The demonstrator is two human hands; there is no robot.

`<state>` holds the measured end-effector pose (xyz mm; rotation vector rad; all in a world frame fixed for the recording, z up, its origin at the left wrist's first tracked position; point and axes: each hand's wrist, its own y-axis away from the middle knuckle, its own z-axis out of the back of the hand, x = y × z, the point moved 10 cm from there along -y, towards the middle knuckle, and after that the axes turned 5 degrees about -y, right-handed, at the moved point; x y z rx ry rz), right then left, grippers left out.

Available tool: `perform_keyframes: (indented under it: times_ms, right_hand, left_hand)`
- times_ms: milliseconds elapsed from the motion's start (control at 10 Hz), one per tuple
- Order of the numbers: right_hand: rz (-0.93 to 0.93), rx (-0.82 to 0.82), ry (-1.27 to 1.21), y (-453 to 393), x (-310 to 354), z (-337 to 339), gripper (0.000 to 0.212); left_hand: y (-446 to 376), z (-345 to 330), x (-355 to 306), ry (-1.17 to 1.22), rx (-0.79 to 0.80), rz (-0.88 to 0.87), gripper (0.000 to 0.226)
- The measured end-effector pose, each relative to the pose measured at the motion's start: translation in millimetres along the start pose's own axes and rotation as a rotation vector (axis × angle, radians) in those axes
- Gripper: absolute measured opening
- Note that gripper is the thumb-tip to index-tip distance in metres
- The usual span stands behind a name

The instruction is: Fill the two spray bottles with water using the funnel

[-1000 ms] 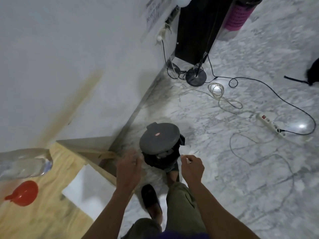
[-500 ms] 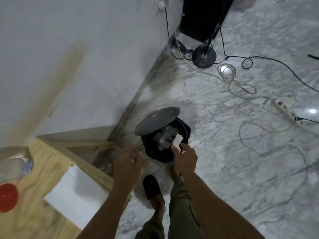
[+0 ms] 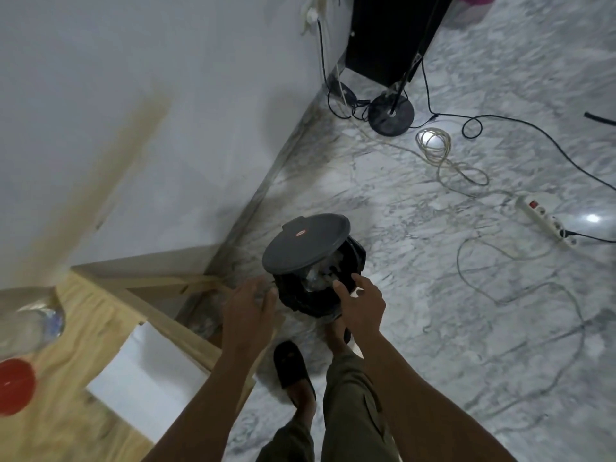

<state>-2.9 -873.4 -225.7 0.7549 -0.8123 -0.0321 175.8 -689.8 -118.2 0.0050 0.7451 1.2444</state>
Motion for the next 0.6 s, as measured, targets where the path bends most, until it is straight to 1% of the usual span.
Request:
perform_keyframes:
  times_ms: [200,300,400,500,600]
  right_hand:
    - [0.05,-0.011,0.004,14.9,22.2,3.6,0.052]
    - [0.077,-0.032,-0.047,32.3,31.0,8.9,0.053]
    - [0.1,-0.067,-0.139,57.6,40.8,16.6,0.049]
    - [0.12,-0.092,-0.15,85.4,55.3,28.3,0.048]
    - [0.155,-0.098,-0.156,114.6,67.7,37.0,0.045]
  left_hand:
    - [8.3,15.4,-4.2,-0.009,-0.022,-0.038,0.036]
    - [19.3,28.4,-13.3,0.001,-0.036,-0.111,0.028]
    - [28.7,45.4,-9.5,0.015,-0.067,-0.11,0.031]
    - [41.6,58.4,-7.3,0.036,-0.092,-0.156,0.029]
    - [58.1,68.2,-8.3,0.066,-0.112,-0.174,0.035]
